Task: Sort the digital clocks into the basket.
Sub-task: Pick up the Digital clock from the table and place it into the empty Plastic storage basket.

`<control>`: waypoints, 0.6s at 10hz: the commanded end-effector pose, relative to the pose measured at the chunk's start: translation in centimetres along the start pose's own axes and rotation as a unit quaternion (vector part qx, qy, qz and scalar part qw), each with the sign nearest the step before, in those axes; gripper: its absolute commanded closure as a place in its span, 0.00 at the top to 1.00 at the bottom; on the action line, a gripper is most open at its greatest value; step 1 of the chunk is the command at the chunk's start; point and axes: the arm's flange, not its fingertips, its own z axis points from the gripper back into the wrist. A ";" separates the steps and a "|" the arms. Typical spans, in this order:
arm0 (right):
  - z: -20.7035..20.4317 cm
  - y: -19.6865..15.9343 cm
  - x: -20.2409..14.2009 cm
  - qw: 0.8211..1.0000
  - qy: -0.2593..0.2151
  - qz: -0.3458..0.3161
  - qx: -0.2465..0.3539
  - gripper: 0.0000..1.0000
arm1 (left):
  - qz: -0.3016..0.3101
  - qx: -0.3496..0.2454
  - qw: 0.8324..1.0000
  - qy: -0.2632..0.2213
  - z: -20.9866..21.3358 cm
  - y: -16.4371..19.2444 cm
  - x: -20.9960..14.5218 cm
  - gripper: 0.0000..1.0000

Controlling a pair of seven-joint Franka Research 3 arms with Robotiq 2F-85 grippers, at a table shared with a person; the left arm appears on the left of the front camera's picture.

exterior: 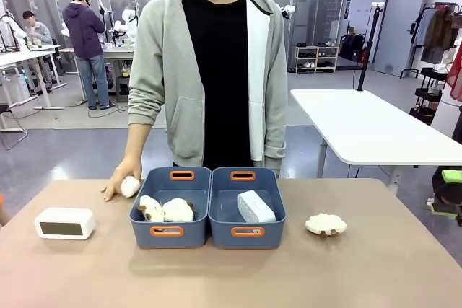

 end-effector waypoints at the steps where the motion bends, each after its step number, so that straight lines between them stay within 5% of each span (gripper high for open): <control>1: -5.0 -1.5 1.1 0.998 0.051 -0.017 0.017 0.87 | -0.010 -0.010 1.000 -0.005 0.1 -0.1 0.2 1.00; 2: 0.0 0.0 0.0 1.000 0.000 0.000 0.000 0.87 | -0.010 -0.010 1.000 -0.005 0.1 -0.1 0.2 1.00; 6: 0.0 0.0 0.0 1.000 0.000 0.000 0.000 0.87 | -0.010 -0.010 1.000 -0.005 0.1 -0.1 0.2 1.00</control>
